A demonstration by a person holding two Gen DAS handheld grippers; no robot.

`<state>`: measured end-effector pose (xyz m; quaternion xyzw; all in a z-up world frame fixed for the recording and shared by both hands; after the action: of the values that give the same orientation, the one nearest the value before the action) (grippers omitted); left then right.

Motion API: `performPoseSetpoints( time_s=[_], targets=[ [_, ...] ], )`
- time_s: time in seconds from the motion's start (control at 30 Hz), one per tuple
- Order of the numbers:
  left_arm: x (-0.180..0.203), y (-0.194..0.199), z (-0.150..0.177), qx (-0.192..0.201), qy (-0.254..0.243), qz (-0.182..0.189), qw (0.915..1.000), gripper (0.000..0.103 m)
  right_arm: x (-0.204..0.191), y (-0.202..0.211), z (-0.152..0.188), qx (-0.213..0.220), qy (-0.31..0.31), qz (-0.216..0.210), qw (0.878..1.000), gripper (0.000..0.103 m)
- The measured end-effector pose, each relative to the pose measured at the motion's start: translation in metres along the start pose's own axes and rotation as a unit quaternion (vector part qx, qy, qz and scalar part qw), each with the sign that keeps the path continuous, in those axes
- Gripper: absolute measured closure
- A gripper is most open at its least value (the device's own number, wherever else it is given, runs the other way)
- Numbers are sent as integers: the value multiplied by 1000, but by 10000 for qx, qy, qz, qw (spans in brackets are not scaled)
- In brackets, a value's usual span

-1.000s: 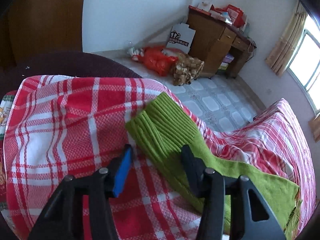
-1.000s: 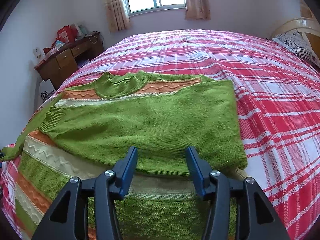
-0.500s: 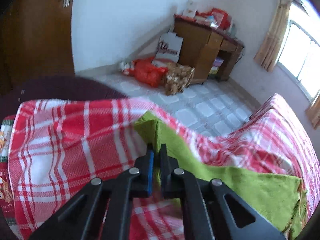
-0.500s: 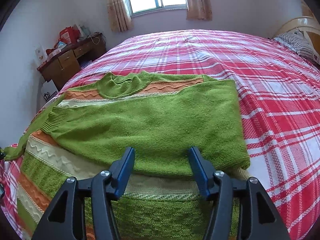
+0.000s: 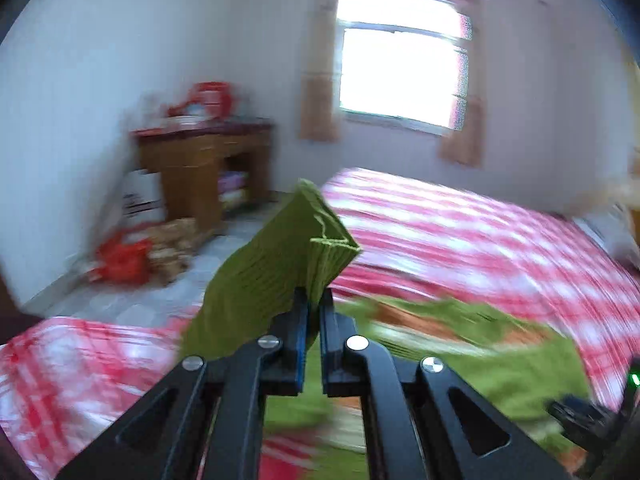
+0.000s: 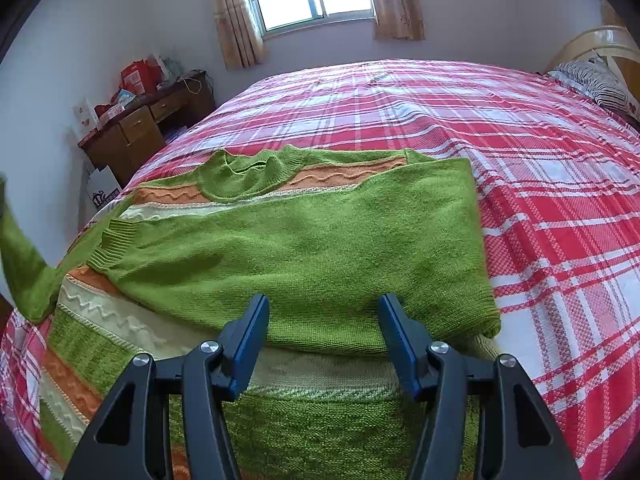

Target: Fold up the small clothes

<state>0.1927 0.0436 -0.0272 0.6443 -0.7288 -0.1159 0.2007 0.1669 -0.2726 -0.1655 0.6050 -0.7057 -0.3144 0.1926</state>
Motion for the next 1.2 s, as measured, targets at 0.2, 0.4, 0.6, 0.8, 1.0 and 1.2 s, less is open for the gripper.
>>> performPoseSetpoints(
  time_s=[0.2, 0.4, 0.6, 0.8, 1.0, 1.2],
  targets=[
    [93, -36, 63, -792, -623, 557, 9933, 98, 2, 0, 0, 21, -50, -67, 10000, 45],
    [102, -47, 102, -1615, -760, 525, 9825, 93, 2, 0, 0, 19, -64, -83, 9999, 45],
    [54, -2, 99, -1122, -389, 487, 9917, 18, 2, 5, -3, 30, -171, -256, 9995, 44],
    [-13, 1, 112, -1009, 434, -250, 9936, 18, -55, 13, -25, 46, -402, -1504, 9878, 44],
    [-26, -6, 125, -1149, 939, -150, 9888, 17, -130, -37, -35, -482, 144, -1635, 9853, 44],
    [-18, -6, 127, -1098, 870, -13, 9901, 7, -160, -64, -31, -489, 741, -1095, 9900, 69]
  ],
)
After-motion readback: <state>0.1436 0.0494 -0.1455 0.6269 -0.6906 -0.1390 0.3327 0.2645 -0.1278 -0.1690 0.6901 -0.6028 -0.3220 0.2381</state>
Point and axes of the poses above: each gripper's, at about its wrist camera, not at the fingertips, and y roughly against the way its jaws point, x to its right, z to its underside, the point moved 5 cm from there along -y, roughly the way its jaws point, and after that the axes turned 4 degrees about y, right-handed, at the moved point
